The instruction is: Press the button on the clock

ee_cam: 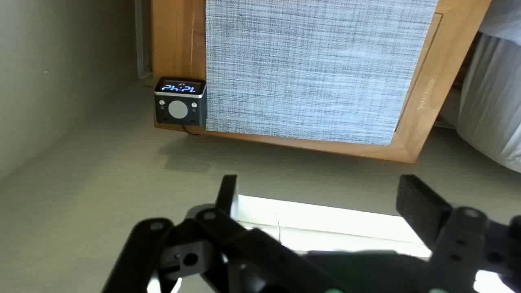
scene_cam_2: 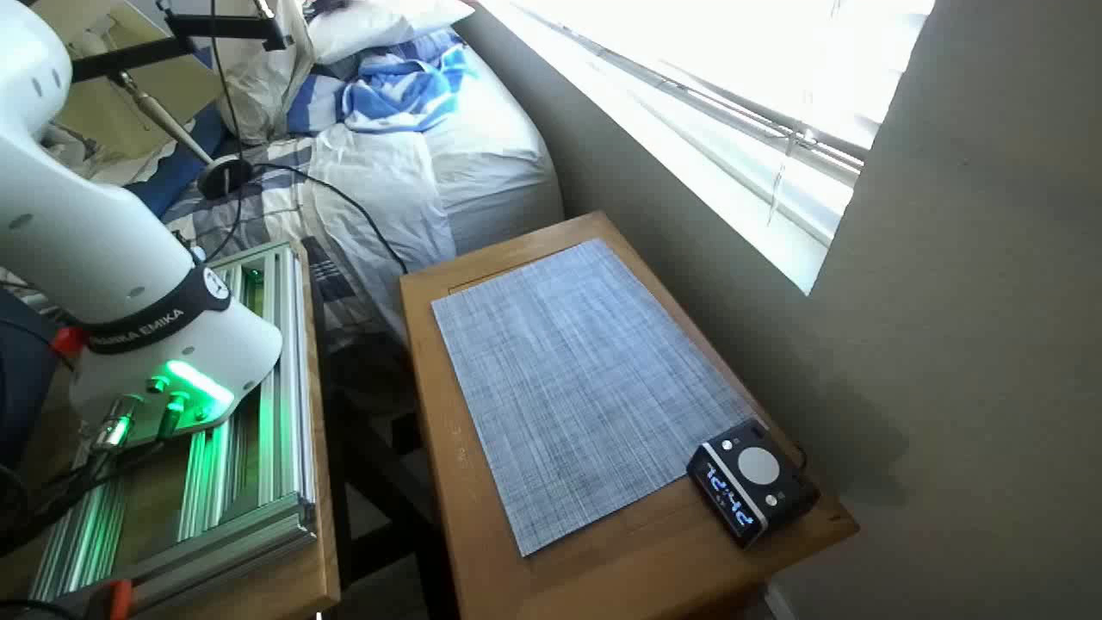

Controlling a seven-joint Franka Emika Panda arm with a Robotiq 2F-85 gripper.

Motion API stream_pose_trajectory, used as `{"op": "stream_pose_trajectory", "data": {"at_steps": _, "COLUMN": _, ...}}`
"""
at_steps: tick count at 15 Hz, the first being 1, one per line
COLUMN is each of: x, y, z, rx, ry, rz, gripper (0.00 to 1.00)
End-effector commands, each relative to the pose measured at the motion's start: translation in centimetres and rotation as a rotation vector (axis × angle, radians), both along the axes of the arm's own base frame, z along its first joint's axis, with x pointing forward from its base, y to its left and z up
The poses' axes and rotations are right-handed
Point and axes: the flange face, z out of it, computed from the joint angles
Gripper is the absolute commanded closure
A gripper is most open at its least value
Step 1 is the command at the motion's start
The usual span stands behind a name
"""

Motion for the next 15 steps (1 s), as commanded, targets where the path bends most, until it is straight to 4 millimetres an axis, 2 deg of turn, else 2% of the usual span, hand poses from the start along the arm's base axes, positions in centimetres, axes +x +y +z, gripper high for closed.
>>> {"op": "stream_pose_trajectory", "data": {"at_steps": 1, "x": 0.0, "y": 0.0, "z": 0.1, "rx": 0.000, "ry": 0.001, "rz": 0.000, "gripper": 0.00}}
{"op": "stream_pose_trajectory", "data": {"at_steps": 2, "x": 0.1, "y": 0.1, "z": -0.1, "rx": -0.003, "ry": 0.000, "rz": 0.001, "gripper": 0.00}}
{"op": "stream_pose_trajectory", "data": {"at_steps": 3, "x": 0.5, "y": -0.4, "z": -0.5, "rx": -0.026, "ry": 0.033, "rz": -0.077, "gripper": 0.00}}
{"op": "stream_pose_trajectory", "data": {"at_steps": 6, "x": 3.1, "y": -2.5, "z": -2.8, "rx": -0.040, "ry": 0.043, "rz": -0.215, "gripper": 0.00}}
{"op": "stream_pose_trajectory", "data": {"at_steps": 10, "x": 6.7, "y": -5.1, "z": -7.6, "rx": -0.087, "ry": 0.055, "rz": -0.351, "gripper": 0.00}}
{"op": "stream_pose_trajectory", "data": {"at_steps": 15, "x": 10.7, "y": -10.5, "z": -13.8, "rx": -0.122, "ry": 0.035, "rz": -0.511, "gripper": 0.00}}
